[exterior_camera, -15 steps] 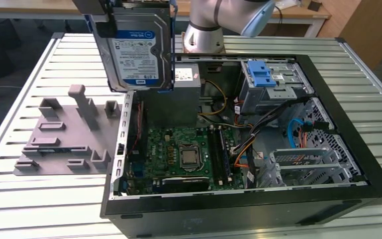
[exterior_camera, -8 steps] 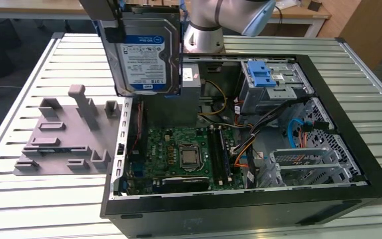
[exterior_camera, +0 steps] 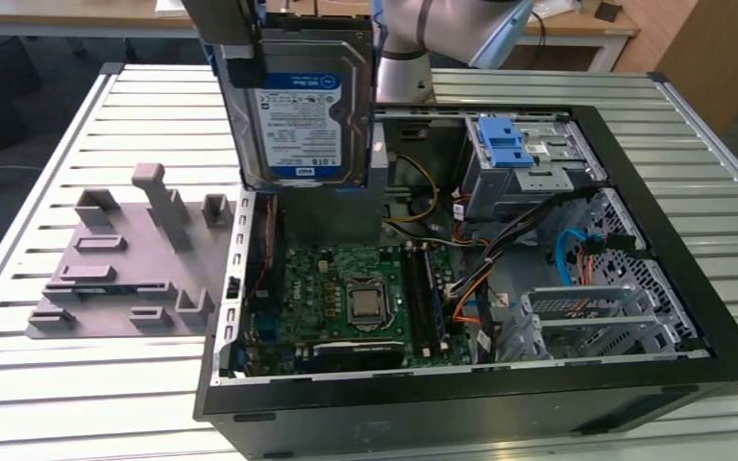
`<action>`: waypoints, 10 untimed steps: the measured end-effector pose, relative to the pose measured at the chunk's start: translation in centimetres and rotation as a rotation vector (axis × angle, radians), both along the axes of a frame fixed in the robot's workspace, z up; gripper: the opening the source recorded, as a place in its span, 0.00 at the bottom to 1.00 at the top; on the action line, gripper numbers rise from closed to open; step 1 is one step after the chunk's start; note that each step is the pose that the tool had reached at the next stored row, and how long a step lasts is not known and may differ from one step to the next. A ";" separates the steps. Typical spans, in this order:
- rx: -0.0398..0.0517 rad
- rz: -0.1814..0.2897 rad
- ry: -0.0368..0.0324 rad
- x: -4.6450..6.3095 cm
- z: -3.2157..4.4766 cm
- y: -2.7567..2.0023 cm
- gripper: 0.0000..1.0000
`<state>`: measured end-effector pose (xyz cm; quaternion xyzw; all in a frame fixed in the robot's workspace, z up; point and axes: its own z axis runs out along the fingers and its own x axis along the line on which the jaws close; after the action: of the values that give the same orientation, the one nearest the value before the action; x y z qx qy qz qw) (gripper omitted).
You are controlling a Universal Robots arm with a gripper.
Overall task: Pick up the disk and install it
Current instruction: 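Pick up the disk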
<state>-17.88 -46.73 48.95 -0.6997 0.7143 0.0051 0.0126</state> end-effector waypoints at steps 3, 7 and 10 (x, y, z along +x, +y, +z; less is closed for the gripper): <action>0.0000 0.000 0.0000 0.5 0.00 -0.05 0.36; 0.0000 0.000 0.0000 1.0 -0.01 -0.08 0.36; 0.0001 0.000 -0.0001 1.5 -0.02 -0.12 0.36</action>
<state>-16.39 -46.85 48.93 -0.6997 0.7143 0.0051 0.0126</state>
